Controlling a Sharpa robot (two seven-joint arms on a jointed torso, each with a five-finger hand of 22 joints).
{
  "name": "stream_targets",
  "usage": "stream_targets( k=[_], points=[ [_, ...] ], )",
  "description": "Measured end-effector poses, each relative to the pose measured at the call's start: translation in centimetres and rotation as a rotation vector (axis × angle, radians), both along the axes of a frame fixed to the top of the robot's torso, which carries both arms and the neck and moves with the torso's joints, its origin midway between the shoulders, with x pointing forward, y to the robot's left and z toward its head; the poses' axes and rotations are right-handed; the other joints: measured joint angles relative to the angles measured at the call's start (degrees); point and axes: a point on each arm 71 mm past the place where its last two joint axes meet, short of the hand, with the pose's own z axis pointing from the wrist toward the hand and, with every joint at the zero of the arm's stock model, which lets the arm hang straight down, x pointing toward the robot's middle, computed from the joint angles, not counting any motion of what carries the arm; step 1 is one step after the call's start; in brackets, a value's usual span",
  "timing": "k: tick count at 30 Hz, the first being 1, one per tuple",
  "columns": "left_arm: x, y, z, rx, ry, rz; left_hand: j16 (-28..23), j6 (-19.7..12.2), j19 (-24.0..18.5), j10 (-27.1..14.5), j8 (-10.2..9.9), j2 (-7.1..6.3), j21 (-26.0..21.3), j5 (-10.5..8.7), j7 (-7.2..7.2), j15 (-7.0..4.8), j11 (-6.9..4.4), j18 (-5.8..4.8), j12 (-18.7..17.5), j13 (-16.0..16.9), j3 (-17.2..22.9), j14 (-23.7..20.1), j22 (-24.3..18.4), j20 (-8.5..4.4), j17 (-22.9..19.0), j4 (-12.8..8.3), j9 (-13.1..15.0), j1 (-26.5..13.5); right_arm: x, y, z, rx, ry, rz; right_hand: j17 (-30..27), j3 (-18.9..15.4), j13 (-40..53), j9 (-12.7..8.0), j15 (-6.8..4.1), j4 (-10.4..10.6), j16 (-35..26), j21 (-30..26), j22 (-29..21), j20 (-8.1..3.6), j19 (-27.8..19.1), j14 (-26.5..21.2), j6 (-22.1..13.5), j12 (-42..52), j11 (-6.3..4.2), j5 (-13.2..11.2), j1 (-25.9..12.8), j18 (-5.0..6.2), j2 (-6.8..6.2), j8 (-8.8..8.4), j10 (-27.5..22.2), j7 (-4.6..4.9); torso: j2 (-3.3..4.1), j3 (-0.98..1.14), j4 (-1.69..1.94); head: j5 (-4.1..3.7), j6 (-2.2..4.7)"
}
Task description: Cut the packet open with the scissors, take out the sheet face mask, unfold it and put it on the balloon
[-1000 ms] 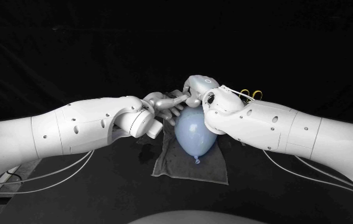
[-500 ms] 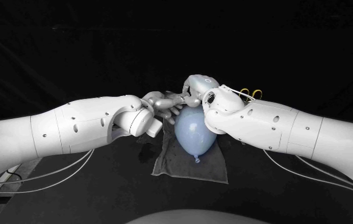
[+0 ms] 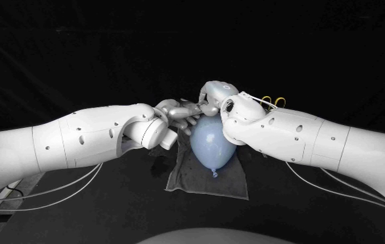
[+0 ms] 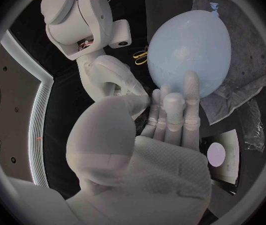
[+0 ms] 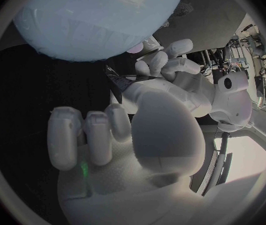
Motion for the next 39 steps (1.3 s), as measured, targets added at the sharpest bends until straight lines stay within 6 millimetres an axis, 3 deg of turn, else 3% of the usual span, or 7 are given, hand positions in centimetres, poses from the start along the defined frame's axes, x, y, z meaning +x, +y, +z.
stream_targets(
  k=[6, 19, 26, 32, 36, 37, 39],
  points=[
    [-0.1, -0.1, 0.0, -0.003, -0.002, -0.003, 0.0, 0.0, -0.2, 0.1, 0.3, 0.19, 0.0, 0.01, 0.00, -0.01, -0.10, -0.01, 0.0, 0.0, -1.7, 0.0, 0.0, -0.18, 0.0, -0.6, 0.3, 0.2, 0.1, 0.0, 0.0, -0.001, 0.004, -0.001, 0.0, 0.0, 0.0, 0.0, 0.00, 0.0, 0.0, 0.0, 0.0, 0.20, 0.2, 0.0, 0.0, 0.0, 0.00, 0.0, 0.0, 0.00, 0.01, 0.01, 0.0, 0.01, -0.01, 0.00, 0.01, -0.05, 0.04],
    [0.1, 0.2, 0.0, -0.009, -0.027, 0.008, -0.4, 1.8, -0.6, 1.0, 1.5, 3.76, 0.4, -0.11, -1.79, -0.73, -0.73, -0.26, -3.0, -1.7, -0.2, -0.7, 0.4, -0.58, -0.5, -2.8, 0.8, 3.8, -0.4, -0.2, 0.1, 0.005, 0.012, 0.012, 0.0, -0.1, 0.0, -0.2, 0.00, -0.1, -0.2, 0.0, 0.0, 0.20, 0.2, 0.0, -0.1, -0.1, 0.00, 0.0, 0.2, 0.00, 0.16, 0.33, 0.0, -0.07, -0.01, 0.03, -0.02, 0.01, 0.01],
    [0.3, 0.3, 0.1, -0.012, -0.044, 0.013, -0.7, 3.0, -0.9, 2.6, 1.5, 3.98, 0.7, -0.05, -2.34, -0.93, -0.93, 0.32, -5.3, -3.0, 0.5, -0.9, 0.7, -0.90, -0.9, -2.9, 0.7, 3.9, -0.8, -0.5, 0.2, 0.014, 0.013, 0.021, 0.0, 0.0, 0.0, -0.2, 0.00, 0.0, -0.3, 0.0, 0.0, 0.29, 0.1, 0.0, -0.1, -0.1, 0.00, -0.2, 0.2, 0.00, 0.16, 0.33, 0.0, -0.11, -0.01, 0.03, -0.07, 0.08, -0.09],
    [0.4, 0.4, 0.1, -0.015, -0.056, 0.012, -0.9, 4.6, -1.3, 4.6, 0.9, 4.06, 0.9, -0.10, -2.64, -1.24, -0.90, 0.32, -7.6, -4.1, 0.7, -1.2, 1.0, -1.29, -1.1, -3.1, 0.3, 3.8, -0.9, -0.7, 0.3, 0.030, 0.009, 0.024, 0.0, 0.1, 0.0, -0.2, 0.00, 0.1, -0.3, -0.8, 0.0, 0.29, 0.1, 0.0, -0.2, -0.4, 0.00, -2.4, -0.1, -0.01, 0.38, 0.33, 0.0, -0.20, -0.02, 0.03, -0.06, 0.04, -0.12],
    [0.4, 0.6, 0.2, -0.017, -0.065, 0.015, -0.9, 5.8, -1.6, 6.4, 0.5, 3.46, 1.6, -0.12, -2.85, -1.51, -0.61, 0.31, -9.4, -5.0, 0.8, -1.2, 1.4, -1.61, -1.1, -3.9, 0.3, 3.2, -0.8, -1.0, 0.4, 0.059, 0.002, 0.028, 0.0, -2.0, -1.1, -0.3, 0.08, 1.6, -2.4, -6.7, 0.0, 0.31, 0.1, -0.1, -3.0, -9.9, -0.10, -6.2, -2.5, 0.00, -0.08, 1.51, -1.5, 0.54, -0.02, 0.02, -0.06, 0.03, -0.04],
    [0.5, 0.6, 0.2, -0.017, -0.067, 0.015, -1.0, 6.3, -1.7, 7.0, 0.1, 3.18, 2.0, -0.13, -2.93, -1.64, -0.63, 0.29, -10.2, -5.3, 2.0, -1.2, 1.7, -1.70, -1.0, -5.1, 0.3, 2.2, -0.8, -1.0, 0.4, 0.070, 0.000, 0.032, 0.0, -3.3, -3.9, -0.8, 0.39, 2.4, -3.6, -9.3, 0.0, 0.92, -0.5, 0.2, -4.3, -14.8, 0.44, -7.0, -3.8, 0.17, -0.19, 1.10, -4.0, 1.38, -0.02, 0.01, -0.04, 0.03, -0.04],
    [0.5, 0.7, 0.2, -0.018, -0.073, 0.016, -1.0, 7.0, -1.9, 7.6, -0.4, 2.68, 2.7, -0.20, -3.04, -1.65, -0.54, 0.23, -11.1, -5.6, 3.5, -1.2, 2.2, -1.92, -0.8, -6.6, 0.1, 0.8, -0.7, -1.1, 0.6, 0.098, -0.005, 0.046, 0.0, -4.8, -9.2, -2.1, 1.46, 3.1, -5.7, -14.5, 0.0, 1.70, -2.6, 0.2, -6.9, -23.1, 1.66, -7.3, -4.7, 1.49, -1.08, -1.73, -8.7, 2.80, -0.02, 0.00, -0.03, 0.08, -0.03]
  ],
)
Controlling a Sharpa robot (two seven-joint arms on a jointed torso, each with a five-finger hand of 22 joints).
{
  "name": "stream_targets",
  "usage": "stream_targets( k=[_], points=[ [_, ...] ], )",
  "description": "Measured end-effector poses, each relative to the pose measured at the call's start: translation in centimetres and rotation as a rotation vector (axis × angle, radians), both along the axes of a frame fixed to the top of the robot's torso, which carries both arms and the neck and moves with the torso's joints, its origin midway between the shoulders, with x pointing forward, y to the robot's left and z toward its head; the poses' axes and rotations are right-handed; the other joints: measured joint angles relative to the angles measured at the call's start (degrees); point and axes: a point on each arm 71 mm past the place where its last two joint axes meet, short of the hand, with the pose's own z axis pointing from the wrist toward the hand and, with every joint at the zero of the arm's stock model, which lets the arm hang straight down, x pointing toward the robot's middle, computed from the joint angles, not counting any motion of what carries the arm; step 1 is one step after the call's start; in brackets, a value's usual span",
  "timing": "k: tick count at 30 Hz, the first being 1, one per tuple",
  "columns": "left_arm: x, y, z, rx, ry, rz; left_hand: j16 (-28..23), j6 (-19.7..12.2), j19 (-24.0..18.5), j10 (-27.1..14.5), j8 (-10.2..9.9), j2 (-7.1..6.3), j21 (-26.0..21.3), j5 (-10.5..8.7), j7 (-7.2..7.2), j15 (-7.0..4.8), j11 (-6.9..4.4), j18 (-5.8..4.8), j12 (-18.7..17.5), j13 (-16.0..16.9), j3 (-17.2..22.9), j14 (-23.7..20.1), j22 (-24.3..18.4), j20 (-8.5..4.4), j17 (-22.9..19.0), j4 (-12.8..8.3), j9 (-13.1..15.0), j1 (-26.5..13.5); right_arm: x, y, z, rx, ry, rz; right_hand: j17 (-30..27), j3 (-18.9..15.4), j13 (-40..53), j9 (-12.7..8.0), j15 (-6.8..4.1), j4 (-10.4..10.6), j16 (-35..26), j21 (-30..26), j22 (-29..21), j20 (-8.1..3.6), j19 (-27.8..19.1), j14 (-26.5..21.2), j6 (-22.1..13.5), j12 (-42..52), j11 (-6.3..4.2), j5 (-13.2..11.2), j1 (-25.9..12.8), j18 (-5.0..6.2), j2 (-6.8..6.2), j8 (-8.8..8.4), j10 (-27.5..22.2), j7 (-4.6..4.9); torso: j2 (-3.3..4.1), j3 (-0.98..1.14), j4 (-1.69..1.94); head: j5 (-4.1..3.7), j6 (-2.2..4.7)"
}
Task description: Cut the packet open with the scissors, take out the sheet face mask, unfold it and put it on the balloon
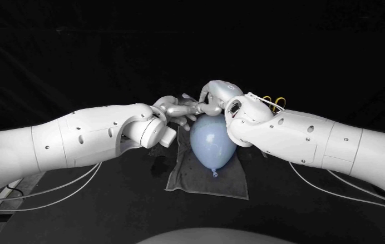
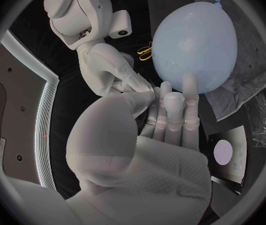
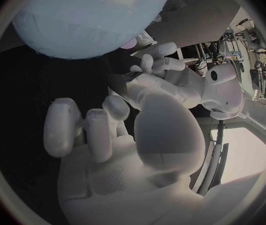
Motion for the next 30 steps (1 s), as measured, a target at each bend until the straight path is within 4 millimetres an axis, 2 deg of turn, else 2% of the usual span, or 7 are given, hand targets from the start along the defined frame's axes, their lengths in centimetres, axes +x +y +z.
stream_targets(
  k=[3, 6, 10, 17, 22, 26, 30],
  points=[
    [0.0, 0.1, 0.1, -0.002, -0.008, 0.000, 0.0, 1.0, -0.7, 1.0, -0.5, -0.35, 0.9, 0.10, -0.16, -0.14, -0.17, -0.08, -0.9, -0.2, 0.5, -0.1, 0.8, -0.09, 0.0, -0.5, -0.4, -1.6, 0.0, -0.2, 0.3, 0.049, -0.013, 0.028, 0.0, -1.9, -6.3, -1.8, 1.44, 0.7, -2.4, -6.0, 0.0, 1.13, -2.9, 0.0, -2.9, -9.0, 1.85, 0.0, 0.7, 1.22, -1.22, -3.67, -6.1, 1.98, -0.01, 0.01, 0.01, 0.05, 0.08],
    [0.1, 0.1, 0.1, -0.004, -0.014, -0.001, 0.0, 1.5, -1.0, 1.4, -0.9, -0.75, 1.8, 0.21, -0.25, -0.35, -0.27, -0.14, -1.5, -0.2, 2.9, -0.4, 1.5, -0.40, -0.1, -3.2, -0.4, -3.0, -0.1, -0.5, 0.7, 0.099, -0.032, 0.059, -3.6, -3.0, -10.4, -2.8, 2.77, 0.9, -6.8, -13.9, -0.6, 2.17, -6.6, -0.9, -4.6, -14.0, 2.84, 0.0, 1.6, 2.64, -2.18, -6.00, -10.6, 3.16, -0.03, 0.01, 0.01, 0.15, 0.16],
    [0.1, 0.2, 0.1, -0.006, -0.020, -0.001, 0.0, 1.9, -1.6, 2.2, -1.5, -0.64, 3.1, 0.21, -0.43, -0.43, -0.37, -0.18, -2.0, -0.2, 5.3, -0.4, 2.5, -0.41, -0.3, -5.7, -0.4, -4.6, -0.4, -0.9, 1.2, 0.158, -0.060, 0.107, -4.3, -3.3, -11.4, -3.2, 3.05, 0.7, -7.4, -15.6, -1.3, 2.47, -7.1, -1.2, -5.1, -14.3, 3.08, 0.0, 2.7, 2.94, -2.23, -6.86, -11.2, 3.52, -0.02, 0.01, 0.02, 0.27, 0.27],
    [0.2, 0.7, 0.1, -0.002, -0.022, 0.007, 0.0, 2.1, -2.0, 2.2, -1.8, -0.29, 3.7, 0.21, -0.44, -0.53, -0.37, -0.22, -2.2, -0.2, 6.2, -0.5, 3.1, -0.41, -0.4, -6.9, -0.7, -5.1, -1.7, -2.3, 2.1, 0.229, -0.103, 0.194, -4.3, -3.6, -12.2, -3.5, 3.04, 0.4, -7.3, -16.1, -1.7, 2.60, -7.0, -1.2, -5.3, -14.0, 3.28, 0.0, 4.5, 2.94, -2.15, -7.63, -11.4, 3.73, 0.01, 0.01, 0.00, 0.62, 0.36],
    [0.2, 0.8, 0.0, 0.000, -0.021, 0.010, 0.0, 2.1, -2.0, 2.2, -2.1, -0.14, 4.0, 0.21, -0.44, -0.53, -0.39, -0.23, -2.2, -0.2, 6.5, -0.5, 3.3, -0.41, -0.5, -7.3, -0.7, -5.5, -2.5, -3.9, 2.8, 0.259, -0.130, 0.238, -0.7, -2.3, -10.7, -3.6, 2.69, -1.3, -3.6, -10.3, -0.2, 2.66, -3.6, -0.3, -3.9, -9.5, 3.00, 0.0, 7.7, 2.93, -0.76, -7.86, -9.7, 3.38, 0.01, 0.03, -0.02, 0.88, 0.40],
    [0.2, 1.0, 0.0, 0.002, -0.021, 0.011, 0.0, 2.5, -2.4, 2.8, -2.3, -0.45, 4.5, 0.21, -0.84, -0.53, -0.59, -0.24, -2.2, -0.2, 6.8, -0.5, 3.6, -0.40, -0.6, -8.1, -0.7, -5.9, -3.1, -4.7, 3.1, 0.268, -0.145, 0.271, -0.1, -0.5, -4.1, -3.5, 2.36, -3.1, 0.6, -2.7, 0.0, 2.05, -0.1, 0.1, -0.3, 0.5, 2.14, 1.6, 9.8, 1.18, 0.61, -7.51, -4.0, 2.62, 0.01, 0.03, -0.02, 1.08, 0.50],
    [0.3, 1.1, -0.1, 0.003, -0.018, 0.010, 0.0, 2.7, -2.7, 3.2, -2.5, -0.31, 4.8, 0.21, -1.04, -0.53, -1.00, -0.26, -2.5, -0.1, 7.3, -0.5, 4.0, -0.60, -0.6, -8.7, -0.7, -6.3, -4.0, -4.9, 3.4, 0.261, -0.159, 0.318, 0.0, 0.1, 2.1, -3.3, 1.68, -3.7, 3.7, 4.3, 0.0, 1.52, 2.5, -0.1, 2.0, 9.5, 1.34, 2.2, 10.1, 0.28, 0.95, -7.07, 1.5, 1.65, 0.01, 0.03, -0.03, 1.22, 0.54]
  ],
)
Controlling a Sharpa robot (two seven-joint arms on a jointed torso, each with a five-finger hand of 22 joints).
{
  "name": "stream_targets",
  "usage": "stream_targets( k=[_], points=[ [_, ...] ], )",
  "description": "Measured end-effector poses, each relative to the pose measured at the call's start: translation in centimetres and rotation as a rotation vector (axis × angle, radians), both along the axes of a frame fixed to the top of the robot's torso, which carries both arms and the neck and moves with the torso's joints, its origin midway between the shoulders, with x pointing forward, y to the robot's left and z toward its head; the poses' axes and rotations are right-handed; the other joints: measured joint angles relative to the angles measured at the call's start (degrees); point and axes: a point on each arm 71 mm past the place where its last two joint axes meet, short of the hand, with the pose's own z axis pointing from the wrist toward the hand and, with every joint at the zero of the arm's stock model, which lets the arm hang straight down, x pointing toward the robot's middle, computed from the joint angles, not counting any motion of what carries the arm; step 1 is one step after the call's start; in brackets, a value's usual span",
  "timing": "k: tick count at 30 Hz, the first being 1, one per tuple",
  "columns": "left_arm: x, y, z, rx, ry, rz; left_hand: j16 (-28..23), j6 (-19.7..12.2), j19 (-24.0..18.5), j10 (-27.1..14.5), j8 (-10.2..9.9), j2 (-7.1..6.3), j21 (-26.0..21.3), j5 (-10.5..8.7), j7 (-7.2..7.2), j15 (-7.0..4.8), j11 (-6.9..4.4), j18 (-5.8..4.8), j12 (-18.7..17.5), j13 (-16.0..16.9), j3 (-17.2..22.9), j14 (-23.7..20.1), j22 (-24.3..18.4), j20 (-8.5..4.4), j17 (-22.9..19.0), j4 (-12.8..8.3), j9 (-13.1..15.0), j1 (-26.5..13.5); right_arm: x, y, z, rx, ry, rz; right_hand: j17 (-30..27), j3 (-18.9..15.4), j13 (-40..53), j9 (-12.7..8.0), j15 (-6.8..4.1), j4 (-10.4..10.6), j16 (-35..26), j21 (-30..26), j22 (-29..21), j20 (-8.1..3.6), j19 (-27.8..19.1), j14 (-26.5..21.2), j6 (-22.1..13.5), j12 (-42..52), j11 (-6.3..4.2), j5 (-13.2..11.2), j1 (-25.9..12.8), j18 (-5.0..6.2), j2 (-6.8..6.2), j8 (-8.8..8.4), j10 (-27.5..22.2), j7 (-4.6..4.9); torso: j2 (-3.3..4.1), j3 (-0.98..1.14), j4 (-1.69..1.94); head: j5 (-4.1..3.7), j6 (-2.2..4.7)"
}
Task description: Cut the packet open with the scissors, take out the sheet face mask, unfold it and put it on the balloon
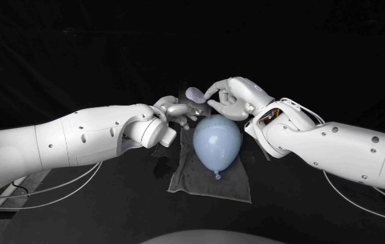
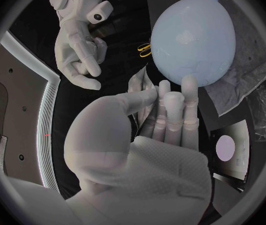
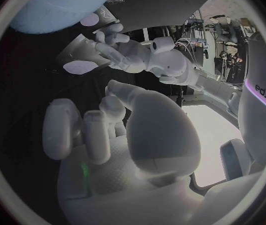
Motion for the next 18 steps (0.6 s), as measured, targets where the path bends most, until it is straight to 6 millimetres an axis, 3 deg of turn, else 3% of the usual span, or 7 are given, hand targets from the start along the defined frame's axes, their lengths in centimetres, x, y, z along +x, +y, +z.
stream_targets(
  k=[3, 9, 18],
  points=[
    [0.0, 0.1, 0.0, 0.001, 0.002, -0.001, 0.0, 0.2, -0.2, 0.2, -0.1, 0.08, 0.3, 0.00, 0.00, 0.00, -0.17, -0.01, 0.0, 0.0, 0.2, 0.0, 0.2, 0.20, 0.0, -0.5, 0.0, -0.2, -0.7, 0.1, 0.1, -0.022, -0.021, 0.036, 0.2, 0.6, 3.3, 0.2, -0.15, -0.6, 0.9, 3.0, 0.0, -0.36, 0.4, 0.2, 1.4, 4.4, -0.34, 0.4, 0.6, -0.87, 0.63, 0.49, 2.7, -0.44, 0.01, 0.00, 0.01, 0.07, 0.00],
    [0.0, 0.2, -0.1, 0.002, 0.007, -0.005, 0.0, 0.3, -0.4, 0.4, -0.2, -0.13, 0.6, 0.00, -0.07, 0.00, -0.06, -0.11, 0.0, 0.1, 0.5, 0.0, 0.4, 0.00, 0.0, -0.8, 0.0, -0.7, -1.8, 0.7, -0.1, -0.099, -0.065, 0.093, 0.1, 0.8, 6.1, 0.5, -0.42, -0.8, 1.4, 5.0, 0.0, -0.37, 0.4, 0.0, 2.5, 7.7, -0.72, -0.1, -0.5, -0.88, 1.98, 0.99, 4.8, -0.81, 0.03, 0.01, 0.01, 0.04, -0.09],
    [-0.1, 0.1, -0.1, -0.002, 0.017, -0.019, 0.0, 0.3, -0.8, 0.6, -0.1, -0.28, 1.1, 0.00, -0.08, -0.20, -0.21, 0.60, -0.3, 0.2, 0.9, -0.2, 0.8, 0.00, -0.3, -1.5, 0.0, -1.5, -1.9, 2.1, -0.8, -0.216, -0.098, 0.072, 0.0, 1.0, 6.5, 0.1, -0.41, -0.3, 1.4, 5.0, -0.1, -0.38, 0.4, 0.0, 1.3, 7.8, -0.72, -0.8, -1.2, -0.89, 2.72, -0.34, 4.8, -0.42, 0.03, 0.01, 0.09, -0.19, -0.18]
  ],
)
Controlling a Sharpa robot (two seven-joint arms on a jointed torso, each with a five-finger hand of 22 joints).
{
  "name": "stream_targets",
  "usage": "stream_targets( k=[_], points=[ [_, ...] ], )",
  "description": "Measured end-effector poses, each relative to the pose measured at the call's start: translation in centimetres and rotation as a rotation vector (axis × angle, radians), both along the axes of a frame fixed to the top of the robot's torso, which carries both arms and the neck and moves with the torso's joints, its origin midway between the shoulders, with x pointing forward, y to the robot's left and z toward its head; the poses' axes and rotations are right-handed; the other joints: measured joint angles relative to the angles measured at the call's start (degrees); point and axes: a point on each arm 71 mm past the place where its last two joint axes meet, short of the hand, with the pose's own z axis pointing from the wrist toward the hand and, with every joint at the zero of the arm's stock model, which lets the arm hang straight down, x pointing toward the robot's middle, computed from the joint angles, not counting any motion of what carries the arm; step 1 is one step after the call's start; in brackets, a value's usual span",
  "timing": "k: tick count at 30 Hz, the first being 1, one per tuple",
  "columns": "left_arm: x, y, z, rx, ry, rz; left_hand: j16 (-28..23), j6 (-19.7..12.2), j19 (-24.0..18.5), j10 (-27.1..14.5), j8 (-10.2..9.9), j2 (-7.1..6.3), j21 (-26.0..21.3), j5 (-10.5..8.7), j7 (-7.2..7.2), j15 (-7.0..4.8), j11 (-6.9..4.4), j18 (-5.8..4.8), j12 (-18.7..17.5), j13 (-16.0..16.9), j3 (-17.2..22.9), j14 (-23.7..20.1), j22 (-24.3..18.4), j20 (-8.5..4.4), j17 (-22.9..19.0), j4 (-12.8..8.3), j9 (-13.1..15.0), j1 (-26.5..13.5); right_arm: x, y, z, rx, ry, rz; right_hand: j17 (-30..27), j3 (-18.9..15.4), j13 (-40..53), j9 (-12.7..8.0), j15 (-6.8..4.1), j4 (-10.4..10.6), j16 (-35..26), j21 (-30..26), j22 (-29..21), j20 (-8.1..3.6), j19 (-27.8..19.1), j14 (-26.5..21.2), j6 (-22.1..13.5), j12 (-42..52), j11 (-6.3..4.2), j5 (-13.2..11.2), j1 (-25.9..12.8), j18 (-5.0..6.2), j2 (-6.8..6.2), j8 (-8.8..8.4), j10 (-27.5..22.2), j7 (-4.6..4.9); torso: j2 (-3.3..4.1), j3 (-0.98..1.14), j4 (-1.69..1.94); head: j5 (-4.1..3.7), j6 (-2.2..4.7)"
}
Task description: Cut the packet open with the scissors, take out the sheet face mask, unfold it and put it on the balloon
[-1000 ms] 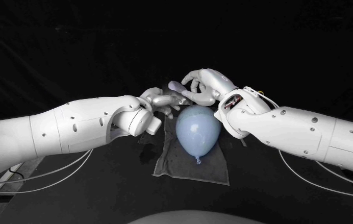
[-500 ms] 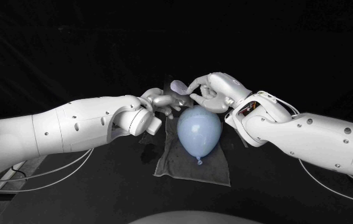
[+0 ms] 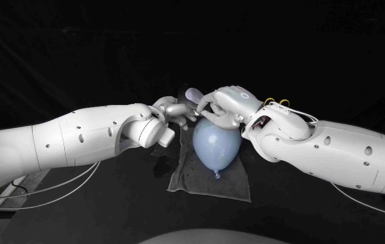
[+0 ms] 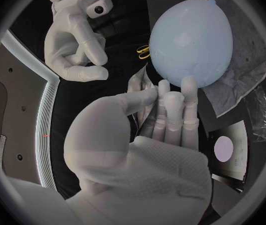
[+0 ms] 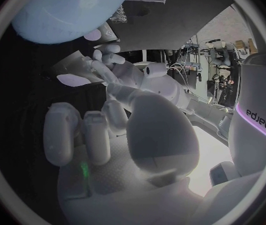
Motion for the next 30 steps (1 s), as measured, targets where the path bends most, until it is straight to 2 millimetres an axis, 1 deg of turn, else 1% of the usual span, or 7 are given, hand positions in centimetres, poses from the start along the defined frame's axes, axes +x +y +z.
stream_targets(
  k=[8, 11, 18, 20, 21, 26, 30],
  points=[
    [-0.2, 0.0, 0.0, -0.009, 0.015, -0.013, -0.2, 0.0, -0.2, 0.0, 0.0, 0.21, 0.0, 0.00, 0.00, 0.00, 0.00, -0.01, 0.0, 0.1, 0.0, 0.0, 0.1, 0.20, -0.2, 0.0, 0.0, -0.4, 0.7, 0.7, -0.7, -0.062, -0.015, -0.062, 0.0, 0.2, -0.3, -0.5, 0.00, 0.5, 0.0, 0.0, 0.0, 0.00, 0.0, 0.0, -0.6, 0.0, 0.00, -0.3, -1.0, 0.00, 0.07, -1.24, 0.0, 0.20, 0.02, -0.04, 0.03, -0.08, -0.01],
    [-0.3, -0.1, 0.0, -0.013, 0.020, -0.018, -0.2, 0.3, -0.2, 0.5, 0.0, 0.07, 0.0, 0.00, -0.10, 0.00, -0.26, -0.01, 0.0, 0.1, 0.1, 0.0, 0.2, 0.20, -0.2, -0.4, 0.0, -0.5, 0.9, 0.9, -1.0, -0.081, -0.015, -0.080, 0.0, 0.3, -0.3, -0.8, 0.00, 0.9, 0.0, 0.0, 0.0, 0.00, 0.0, 0.0, -1.2, 0.0, 0.24, -0.7, -1.4, 0.00, 0.53, -1.86, 0.0, 0.38, 0.02, -0.04, 0.04, -0.03, -0.08],
    [-0.3, -0.1, -0.1, -0.021, 0.031, -0.019, -0.2, 0.4, -0.4, 0.6, 0.0, -0.07, 0.3, -0.01, -0.03, 0.01, -0.21, -0.04, 0.0, 0.1, 0.2, 0.0, 0.3, 0.00, -0.2, -0.5, 0.0, -0.7, 1.0, 1.1, -1.6, -0.114, -0.006, -0.097, 0.1, 0.3, -0.3, -0.9, 0.01, 0.9, -0.2, 0.0, 0.0, 0.01, 0.0, 0.0, -1.3, 0.0, 0.39, -0.7, -1.4, 0.00, 0.52, -1.89, -0.1, 0.45, 0.00, -0.03, 0.01, 0.18, -0.33],
    [-0.3, 0.0, -0.1, -0.023, 0.034, -0.016, -0.2, 0.4, -0.6, 0.6, -0.1, 0.07, 0.3, -0.01, -0.05, 0.01, -0.21, -0.04, 0.0, 0.2, 0.2, 0.0, 0.4, 0.20, -0.1, -0.5, 0.0, -1.3, 0.9, 1.1, -1.7, -0.118, -0.004, -0.095, 0.1, 0.3, -0.1, -0.9, 0.01, 0.9, -0.2, 0.0, 0.0, 0.01, 0.0, 0.0, -1.3, 0.0, 0.39, -0.7, -1.7, 0.00, 0.82, -1.89, -0.1, 0.45, -0.01, -0.01, 0.01, 0.23, -0.40],
    [-0.3, 0.0, -0.1, -0.023, 0.036, -0.014, -0.2, 0.6, -0.6, 0.9, -0.1, 0.13, 0.5, -0.01, -0.23, 0.01, -0.53, -0.04, 0.0, 0.2, 0.2, 0.0, 0.4, 0.20, 0.1, -0.5, 0.0, -1.8, 0.7, 1.1, -1.7, -0.119, -0.003, -0.093, 0.1, 0.3, -0.1, -0.9, 0.01, 0.9, -0.2, 0.0, 0.0, 0.01, 0.0, 0.0, -1.3, 0.0, 0.39, -0.7, -1.7, 0.00, 0.82, -1.89, -0.1, 0.45, -0.01, -0.01, -0.01, 0.25, -0.43],
    [-0.2, 0.5, -0.2, -0.023, 0.046, -0.001, -0.2, 0.7, -0.6, 1.4, -0.2, 0.21, 0.5, -0.01, -0.31, 0.02, -0.50, -0.04, 0.0, 0.3, 0.2, 0.0, 0.4, 0.19, 0.3, -0.5, 0.0, -2.6, 0.2, 0.9, -1.8, -0.117, -0.003, -0.084, 0.1, 0.3, 0.1, -0.9, 0.01, 0.9, -0.2, -0.1, 0.0, 0.01, -0.1, 0.0, -1.3, 0.0, 0.39, -0.7, -1.7, 0.00, 0.82, -1.89, -0.1, 0.45, -0.02, 0.00, -0.08, 0.29, -0.57],
    [-0.2, 1.0, -0.3, -0.018, 0.055, 0.009, 0.5, 1.0, -0.6, 1.8, -0.2, 0.19, 0.5, -0.01, -0.61, -0.20, -0.90, -0.05, 0.0, 0.3, 0.3, 0.3, 0.4, 0.20, 0.9, -0.6, 0.0, -3.1, -0.3, 0.9, -1.8, -0.105, -0.011, -0.074, 0.0, 0.3, 0.4, -0.9, 0.01, 0.9, -0.3, 0.3, 0.0, 0.01, -0.1, 0.0, -1.1, 0.4, 0.51, -0.7, -1.7, 0.00, 0.82, -1.89, 0.1, 0.27, -0.01, 0.03, -0.11, 0.38, -0.75]
  ],
)
